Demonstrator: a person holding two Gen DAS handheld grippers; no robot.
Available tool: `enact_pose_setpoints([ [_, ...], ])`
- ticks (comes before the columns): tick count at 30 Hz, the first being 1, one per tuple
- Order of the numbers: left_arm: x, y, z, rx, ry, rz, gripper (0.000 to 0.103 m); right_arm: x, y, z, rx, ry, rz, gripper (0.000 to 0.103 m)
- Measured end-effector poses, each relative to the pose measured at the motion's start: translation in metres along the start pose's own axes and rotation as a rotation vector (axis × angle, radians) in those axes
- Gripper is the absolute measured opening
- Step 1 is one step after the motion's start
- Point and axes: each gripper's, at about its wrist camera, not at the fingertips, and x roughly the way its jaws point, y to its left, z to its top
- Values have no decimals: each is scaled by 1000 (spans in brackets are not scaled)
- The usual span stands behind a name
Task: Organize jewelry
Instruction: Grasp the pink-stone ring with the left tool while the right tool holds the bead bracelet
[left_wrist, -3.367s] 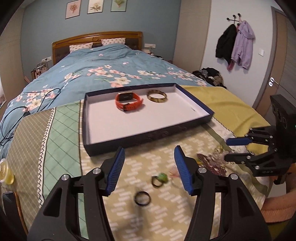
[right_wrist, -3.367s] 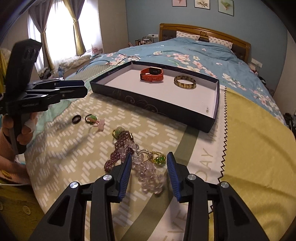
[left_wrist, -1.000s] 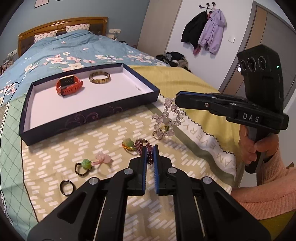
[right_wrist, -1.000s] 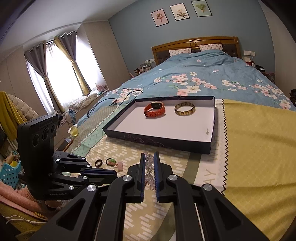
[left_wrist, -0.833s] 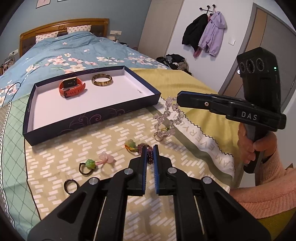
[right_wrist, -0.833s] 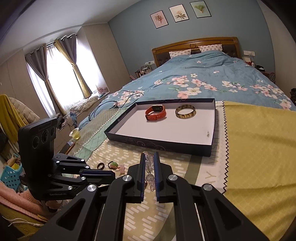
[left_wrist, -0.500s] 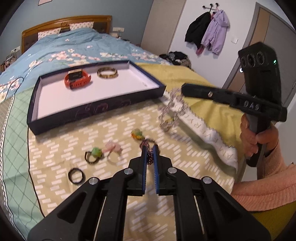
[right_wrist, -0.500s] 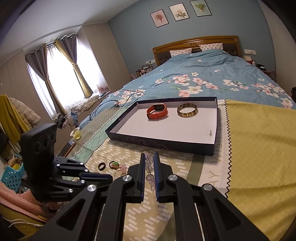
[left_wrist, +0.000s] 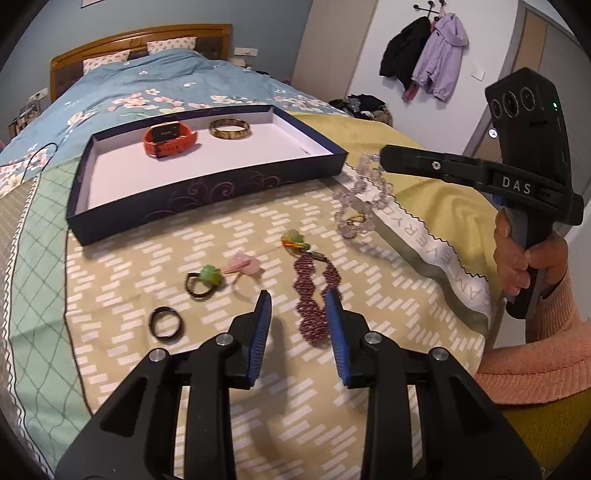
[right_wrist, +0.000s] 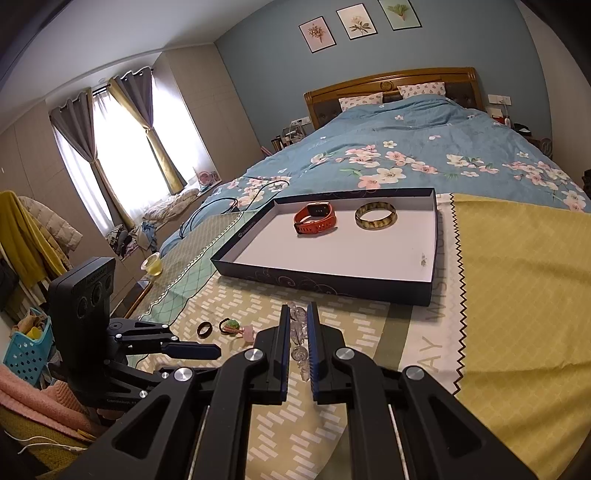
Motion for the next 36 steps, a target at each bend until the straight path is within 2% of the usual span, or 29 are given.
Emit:
enact_pose_setpoints([
  [12, -25, 27, 1, -38, -56, 122, 30, 2, 2, 1, 1, 5, 13, 7],
  [16, -21, 24, 8, 8, -65, 131, 29, 6, 2, 1, 3, 8, 14, 7],
  [21, -1, 13, 17, 89, -33, 159, 29, 9, 2, 2, 3, 12, 16, 7],
  [25, 9, 10, 21, 119, -10, 157, 16, 12, 2, 2, 7, 19, 17, 7],
  [30, 15, 7, 23, 132, -3, 173, 14, 14, 0, 2, 16, 25, 21, 7],
  [36, 13, 13, 25, 89, -18, 145, 12, 14, 0, 4, 15, 21, 22, 7],
])
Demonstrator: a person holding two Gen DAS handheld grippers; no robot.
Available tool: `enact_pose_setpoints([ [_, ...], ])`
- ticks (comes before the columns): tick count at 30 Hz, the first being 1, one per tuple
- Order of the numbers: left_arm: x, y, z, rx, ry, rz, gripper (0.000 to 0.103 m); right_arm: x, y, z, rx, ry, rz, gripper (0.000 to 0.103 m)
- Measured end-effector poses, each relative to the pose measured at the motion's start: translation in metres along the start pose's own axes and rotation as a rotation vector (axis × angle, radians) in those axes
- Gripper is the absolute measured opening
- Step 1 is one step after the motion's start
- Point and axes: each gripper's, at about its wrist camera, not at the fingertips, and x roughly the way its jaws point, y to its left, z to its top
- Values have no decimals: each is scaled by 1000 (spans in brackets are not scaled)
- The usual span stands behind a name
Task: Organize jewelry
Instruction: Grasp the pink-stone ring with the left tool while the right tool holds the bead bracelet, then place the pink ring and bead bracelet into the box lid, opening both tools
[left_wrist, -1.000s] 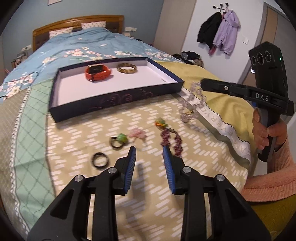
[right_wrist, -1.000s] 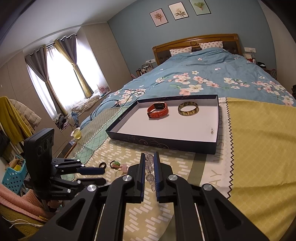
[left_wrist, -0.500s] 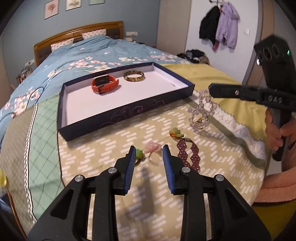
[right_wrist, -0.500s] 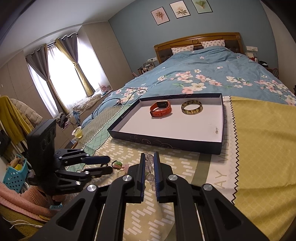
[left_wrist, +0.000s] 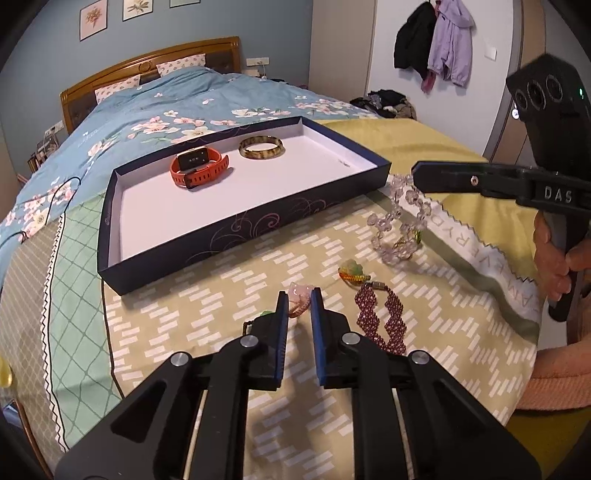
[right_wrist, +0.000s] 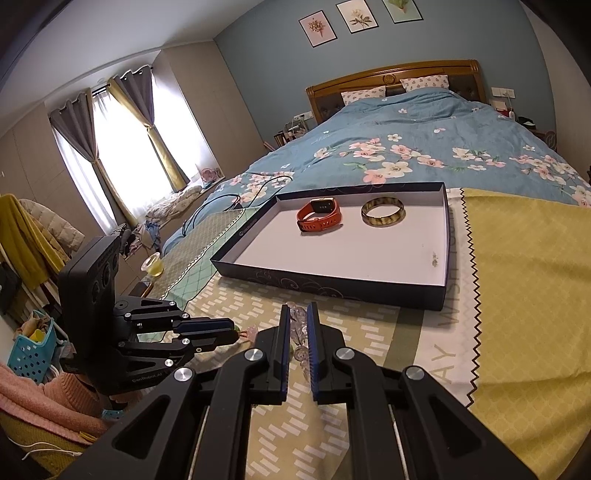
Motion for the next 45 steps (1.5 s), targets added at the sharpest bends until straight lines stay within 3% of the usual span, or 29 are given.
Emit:
enact_pose_setpoints([
  [3, -2, 2, -1, -2, -12, -15, 8, 0, -1, 0, 1, 0, 0, 7],
  [6, -1, -1, -5, 15, 6, -38, 17, 1, -1, 0, 6, 3, 0, 7],
  [11, 2, -5, -4, 35, 16, -36, 18, 3, -1, 0, 8, 5, 1, 7],
  [12, 4, -5, -4, 36, 22, -35, 17, 3, -1, 0, 8, 6, 1, 7],
  [14, 8, -5, -4, 35, 41, -31, 5, 3, -1, -1, 10, 6, 0, 7],
  [16, 10, -5, -3, 31, 51, -17, 4, 3, -1, -1, 12, 6, 0, 7],
  [32, -22, 13, 20, -53, -72, -58, 3, -2, 3, 26, -31, -46, 4, 7],
  [45, -35, 37, 59, -45, -138, 38, 3, 21, -3, 72, -48, -69, -11, 7],
])
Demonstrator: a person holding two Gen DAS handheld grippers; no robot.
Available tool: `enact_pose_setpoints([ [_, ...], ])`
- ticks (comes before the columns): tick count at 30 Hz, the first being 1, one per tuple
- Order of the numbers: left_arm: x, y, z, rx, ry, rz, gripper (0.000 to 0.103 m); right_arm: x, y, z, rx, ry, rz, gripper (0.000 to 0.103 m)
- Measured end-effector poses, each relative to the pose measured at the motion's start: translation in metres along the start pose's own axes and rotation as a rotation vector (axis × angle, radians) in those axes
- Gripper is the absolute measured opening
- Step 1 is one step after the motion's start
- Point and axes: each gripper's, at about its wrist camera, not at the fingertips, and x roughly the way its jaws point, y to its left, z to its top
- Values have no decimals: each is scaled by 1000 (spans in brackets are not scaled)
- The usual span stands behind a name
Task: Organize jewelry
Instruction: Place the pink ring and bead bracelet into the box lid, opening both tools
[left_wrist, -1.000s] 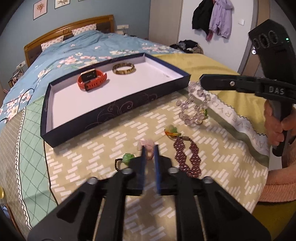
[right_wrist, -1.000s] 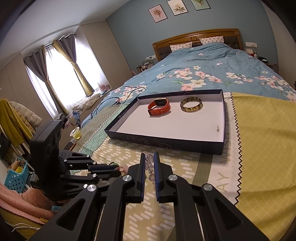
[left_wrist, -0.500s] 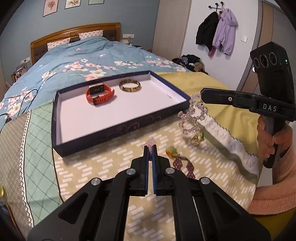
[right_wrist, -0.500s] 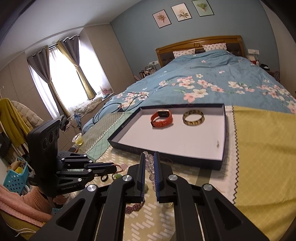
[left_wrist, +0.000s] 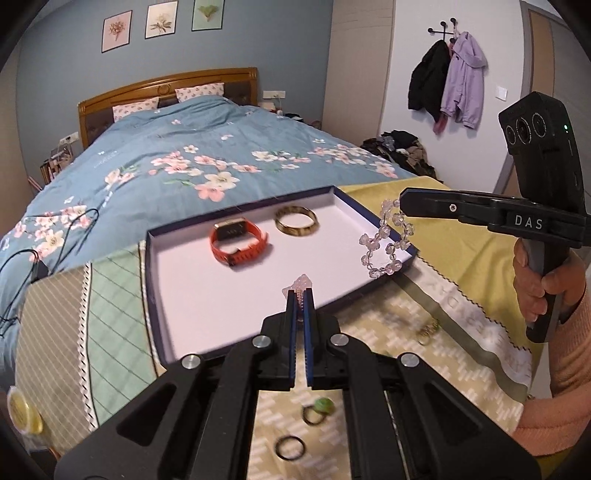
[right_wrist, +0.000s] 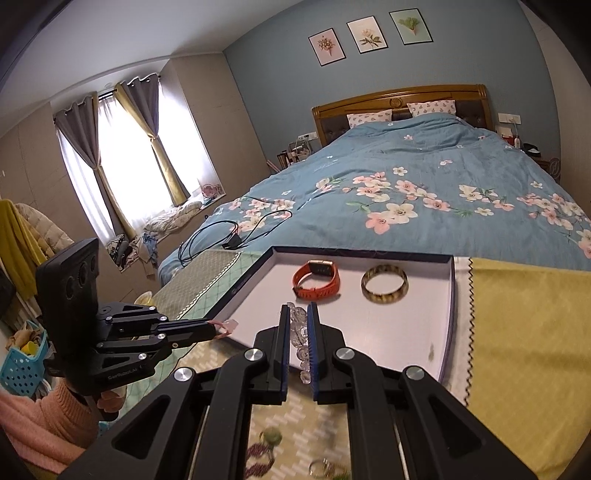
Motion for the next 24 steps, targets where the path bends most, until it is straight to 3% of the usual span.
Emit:
enact_pose_setpoints([
  [12, 31, 25, 25, -3, 32, 45, 3, 45, -20, 23, 20, 34, -61, 7],
  [24, 69, 46, 31, -21, 94, 70, 3, 80, -34, 28, 69, 80, -65, 7],
])
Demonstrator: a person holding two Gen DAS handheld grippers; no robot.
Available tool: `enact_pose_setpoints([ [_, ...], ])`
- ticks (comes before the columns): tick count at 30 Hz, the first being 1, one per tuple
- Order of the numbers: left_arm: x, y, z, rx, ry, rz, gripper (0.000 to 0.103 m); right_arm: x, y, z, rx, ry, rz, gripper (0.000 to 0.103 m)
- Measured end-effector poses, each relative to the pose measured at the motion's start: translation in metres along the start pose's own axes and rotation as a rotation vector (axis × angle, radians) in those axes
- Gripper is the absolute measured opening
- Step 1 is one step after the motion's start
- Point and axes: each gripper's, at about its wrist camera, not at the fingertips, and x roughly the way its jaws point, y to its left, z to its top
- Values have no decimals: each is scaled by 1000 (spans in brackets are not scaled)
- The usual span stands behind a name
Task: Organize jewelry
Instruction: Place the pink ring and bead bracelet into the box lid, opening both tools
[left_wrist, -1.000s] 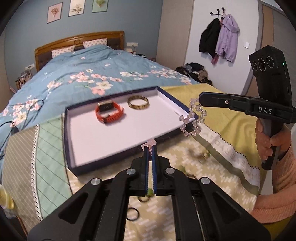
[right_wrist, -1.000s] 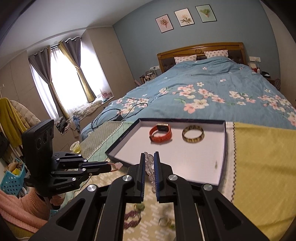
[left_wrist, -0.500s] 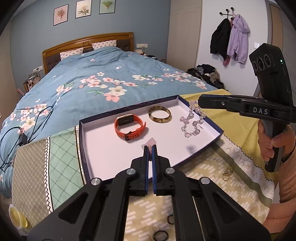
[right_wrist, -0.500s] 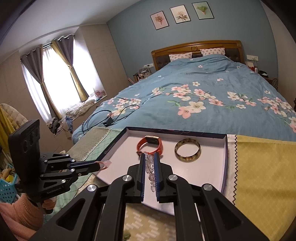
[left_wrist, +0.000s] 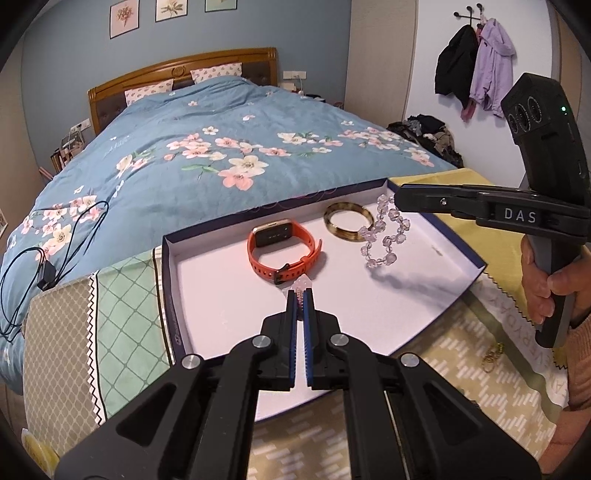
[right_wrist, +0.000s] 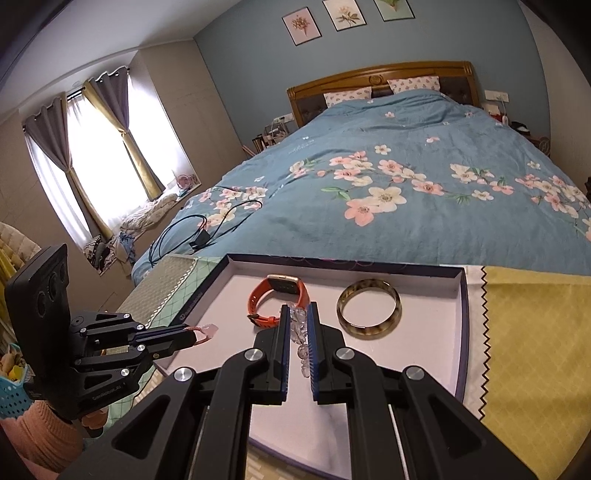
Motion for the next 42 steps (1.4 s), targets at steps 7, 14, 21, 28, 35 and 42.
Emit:
enact_pose_setpoints([
  [7, 21, 2, 0, 7, 41, 11, 3, 12, -12, -3, 18, 34, -24, 7],
  [14, 38, 1, 3, 18, 71, 13, 3, 18, -15, -7, -6, 59, -70, 7],
  [21, 53, 2, 3, 21, 97, 23, 3, 26, -23, -10, 0, 83, -88, 8],
  [28, 60, 3, 5, 18, 102, 31, 4, 27, -28, -12, 21, 95, -100, 11],
  [35, 61, 8, 9, 0, 88, 28, 17, 10, -23, -14, 18, 57, -113, 21],
  [42, 26, 17, 9, -51, 0, 40, 34, -23, -15, -21, 17, 6, -74, 26],
])
